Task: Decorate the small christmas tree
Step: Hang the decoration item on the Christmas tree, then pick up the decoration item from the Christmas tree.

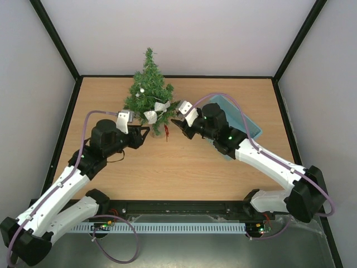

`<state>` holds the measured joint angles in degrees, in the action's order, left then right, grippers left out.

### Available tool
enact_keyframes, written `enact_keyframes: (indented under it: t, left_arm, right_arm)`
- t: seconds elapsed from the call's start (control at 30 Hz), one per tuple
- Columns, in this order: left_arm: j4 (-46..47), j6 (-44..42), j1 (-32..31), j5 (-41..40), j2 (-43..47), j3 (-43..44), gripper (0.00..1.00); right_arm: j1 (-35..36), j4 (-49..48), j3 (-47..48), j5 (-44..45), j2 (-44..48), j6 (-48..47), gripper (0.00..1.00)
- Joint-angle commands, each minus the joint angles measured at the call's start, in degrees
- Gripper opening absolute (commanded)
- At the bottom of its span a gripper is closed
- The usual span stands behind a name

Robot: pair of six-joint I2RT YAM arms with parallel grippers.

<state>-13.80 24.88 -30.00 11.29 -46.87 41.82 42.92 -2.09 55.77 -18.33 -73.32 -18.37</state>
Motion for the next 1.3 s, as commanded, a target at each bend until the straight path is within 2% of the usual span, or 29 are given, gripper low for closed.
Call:
enact_keyframes:
  t: [0.0, 0.2, 0.37, 0.67, 0.77, 0.9, 0.97, 1.27]
  left_arm:
    - [0.1, -2.0, 0.5, -1.1, 2.4, 2.1, 0.44]
    - [6.6, -2.1, 1.6, 0.6, 2.4, 0.1, 0.48]
    - [10.3, -2.8, 3.3, 2.3, 0.4, -0.1, 0.48]
    - [12.8, -4.3, 4.2, 1.9, -2.8, 0.1, 0.47]
    - [13.9, -4.8, 4.3, 3.2, -2.9, -0.5, 0.40]
    - [14.9, -7.2, 4.4, 6.0, -1.8, -0.8, 0.12]
    - [14.4, -9.2, 4.4, 7.3, -0.4, -0.7, 0.03]
    - [4.8, -19.5, 4.4, 10.1, 5.6, 2.0, 0.02]
  right_arm:
    - [-0.2, 0.2, 1.4, -0.9, 4.8, 4.9, 0.35]
    - [-0.2, -1.5, 6.3, -4.9, 4.6, 11.4, 0.41]
    - [-0.2, 3.2, 12.5, -5.2, 1.3, 10.7, 0.43]
    - [-0.2, 2.6, 11.4, -6.4, 2.1, 8.2, 0.45]
    - [-0.3, 3.8, 11.9, -6.6, 2.1, 7.5, 0.45]
    - [-0.2, 5.6, 11.9, -8.0, 2.7, 6.8, 0.45]
    - [-0.2, 7.1, 11.9, -8.4, 3.1, 6.1, 0.45]
    - [-0.2, 13.7, 12.1, -9.5, 7.7, 3.1, 0.48]
